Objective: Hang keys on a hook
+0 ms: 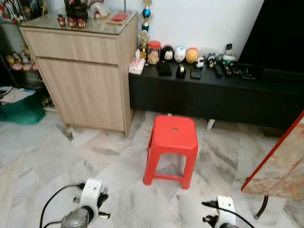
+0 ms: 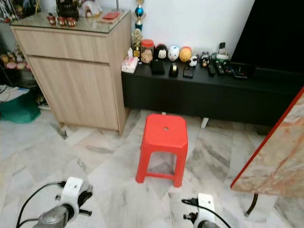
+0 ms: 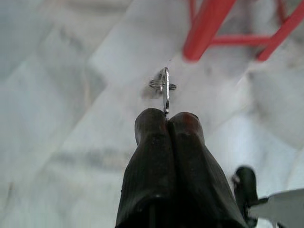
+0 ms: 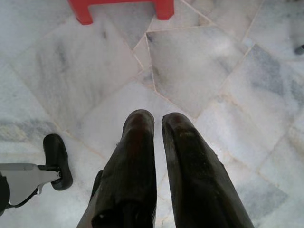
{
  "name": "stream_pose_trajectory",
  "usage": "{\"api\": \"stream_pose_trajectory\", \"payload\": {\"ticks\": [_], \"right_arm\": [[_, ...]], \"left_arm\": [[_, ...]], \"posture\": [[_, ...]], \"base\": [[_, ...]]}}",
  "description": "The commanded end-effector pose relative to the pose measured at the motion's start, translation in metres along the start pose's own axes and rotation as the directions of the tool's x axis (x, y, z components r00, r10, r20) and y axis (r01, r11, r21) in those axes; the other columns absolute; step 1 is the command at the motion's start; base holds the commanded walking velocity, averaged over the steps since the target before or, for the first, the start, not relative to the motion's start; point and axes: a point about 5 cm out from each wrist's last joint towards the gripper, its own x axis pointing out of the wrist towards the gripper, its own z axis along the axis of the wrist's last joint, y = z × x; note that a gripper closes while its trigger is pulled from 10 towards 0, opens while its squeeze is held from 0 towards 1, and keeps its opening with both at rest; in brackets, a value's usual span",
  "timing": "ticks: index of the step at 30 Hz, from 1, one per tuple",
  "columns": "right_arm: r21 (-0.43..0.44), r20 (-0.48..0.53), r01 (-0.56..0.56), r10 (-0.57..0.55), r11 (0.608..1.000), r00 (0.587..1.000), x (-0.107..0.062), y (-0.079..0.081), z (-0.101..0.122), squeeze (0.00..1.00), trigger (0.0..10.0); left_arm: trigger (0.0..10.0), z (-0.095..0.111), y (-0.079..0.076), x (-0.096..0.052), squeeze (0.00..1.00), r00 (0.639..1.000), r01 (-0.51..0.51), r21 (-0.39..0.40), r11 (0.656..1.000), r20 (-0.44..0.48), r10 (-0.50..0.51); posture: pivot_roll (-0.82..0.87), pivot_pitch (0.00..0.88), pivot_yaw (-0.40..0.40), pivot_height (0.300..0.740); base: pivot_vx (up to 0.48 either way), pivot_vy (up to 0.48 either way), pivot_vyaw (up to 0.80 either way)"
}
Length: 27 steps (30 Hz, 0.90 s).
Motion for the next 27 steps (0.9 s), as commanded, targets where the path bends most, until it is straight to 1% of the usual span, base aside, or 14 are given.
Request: {"api": "stream_pose_trajectory", "payload": {"ticks": [1, 4, 7, 8, 10, 11, 13, 15, 16, 19, 20, 22, 23, 27], "right_arm": [[0.004, 0.002, 0.018, -0.018, 1.000, 1.000, 0.000, -0.001, -0.002, 0.00, 10.0], [-0.015, -0.014, 0.028, -0.028, 0.999, 1.000, 0.000, -0.002, -0.006, 0.00, 10.0], [-0.085, -0.034, 0.029, -0.032, 0.996, 0.999, -0.001, -0.004, -0.010, 0.00, 10.0], [-0.081, -0.037, 0.033, -0.036, 0.996, 0.999, -0.001, -0.004, -0.011, 0.00, 10.0], [-0.074, -0.037, 0.039, -0.042, 0.996, 0.998, -0.001, -0.005, -0.011, 0.00, 10.0], [-0.055, -0.033, 0.052, -0.054, 0.997, 0.998, -0.001, -0.005, -0.012, 0.00, 10.0], [-0.031, -0.030, 0.056, -0.057, 0.998, 0.998, -0.001, -0.004, -0.013, 0.00, 10.0], [-0.017, -0.028, 0.048, -0.048, 0.999, 0.998, -0.001, -0.003, -0.014, 0.00, 10.0], [-0.027, -0.034, 0.035, -0.036, 0.999, 0.999, -0.001, -0.002, -0.015, 0.00, 10.0], [-0.033, -0.039, 0.034, -0.035, 0.999, 0.999, -0.001, -0.002, -0.016, 0.00, 10.0], [-0.035, -0.042, 0.036, -0.038, 0.999, 0.998, -0.001, -0.002, -0.017, 0.00, 10.0], [-0.042, -0.051, 0.044, -0.046, 0.998, 0.998, -0.001, -0.002, -0.019, 0.00, 10.0], [-0.058, -0.058, 0.043, -0.047, 0.997, 0.997, -0.001, -0.002, -0.020, 0.00, 10.0], [-0.042, -0.055, 0.057, -0.060, 0.997, 0.997, -0.001, -0.002, -0.018, 0.00, 10.0]], "left_arm": [[10.0, -0.010, -0.001, -0.001, 0.00, 0.999, -0.028, -0.026, 0.999, -0.036, 0.027], [10.0, -0.023, -0.002, -0.002, 0.00, 0.995, -0.058, -0.049, 0.997, -0.088, 0.054], [10.0, -0.036, -0.005, -0.005, 0.00, 0.986, -0.097, -0.083, 0.992, -0.143, 0.085], [10.0, -0.041, -0.005, -0.007, 0.00, 0.982, -0.110, -0.099, 0.989, -0.163, 0.093], [10.0, -0.045, -0.006, -0.008, 0.00, 0.979, -0.122, -0.107, 0.987, -0.176, 0.102], [10.0, -0.053, -0.005, -0.011, 0.00, 0.972, -0.147, -0.121, 0.982, -0.204, 0.120], [10.0, -0.059, -0.004, -0.013, 0.00, 0.964, -0.165, -0.125, 0.978, -0.229, 0.133], [10.0, -0.061, -0.004, -0.014, 0.00, 0.961, -0.166, -0.102, 0.981, -0.241, 0.138], [10.0, -0.061, -0.004, -0.014, 0.00, 0.960, -0.168, -0.100, 0.981, -0.241, 0.140], [10.0, -0.062, -0.005, -0.014, 0.00, 0.960, -0.171, -0.111, 0.979, -0.241, 0.141], [10.0, -0.062, -0.005, -0.014, 0.00, 0.960, -0.173, -0.117, 0.978, -0.241, 0.141], [10.0, -0.061, -0.006, -0.014, 0.00, 0.962, -0.164, -0.100, 0.981, -0.238, 0.137], [10.0, -0.059, -0.006, -0.012, 0.00, 0.963, -0.164, -0.105, 0.981, -0.230, 0.137], [10.0, -0.052, -0.006, -0.009, 0.00, 0.967, -0.166, -0.114, 0.979, -0.216, 0.139]], "posture": [[0.02, 0.000, -0.074, 0.740], [0.02, 0.000, -0.077, 0.740], [0.02, 0.000, -0.084, 0.740], [0.02, 0.000, -0.081, 0.740], [0.01, 0.000, -0.075, 0.740], [0.00, 0.000, -0.065, 0.740], [-0.01, 0.000, -0.052, 0.740], [-0.02, 0.000, -0.046, 0.740], [-0.02, 0.000, -0.045, 0.740], [-0.01, 0.000, -0.042, 0.740], [-0.01, 0.000, -0.042, 0.740], [-0.01, 0.000, -0.045, 0.740], [0.00, 0.000, -0.046, 0.740], [0.00, 0.000, -0.043, 0.740]], "base": [[0.000, 0.000, 0.00], [0.000, 0.000, 0.00], [0.000, 0.000, 0.00], [0.000, 0.000, 0.00], [0.000, 0.000, 0.00], [0.000, 0.000, 0.00], [0.000, 0.000, 0.00], [0.000, 0.000, 0.00], [0.000, 0.000, 0.00], [0.000, 0.000, 0.00], [0.000, -0.259, 0.00], [0.000, -0.311, 0.00], [0.000, -0.398, 0.00], [0.000, -0.407, 0.00]]}}
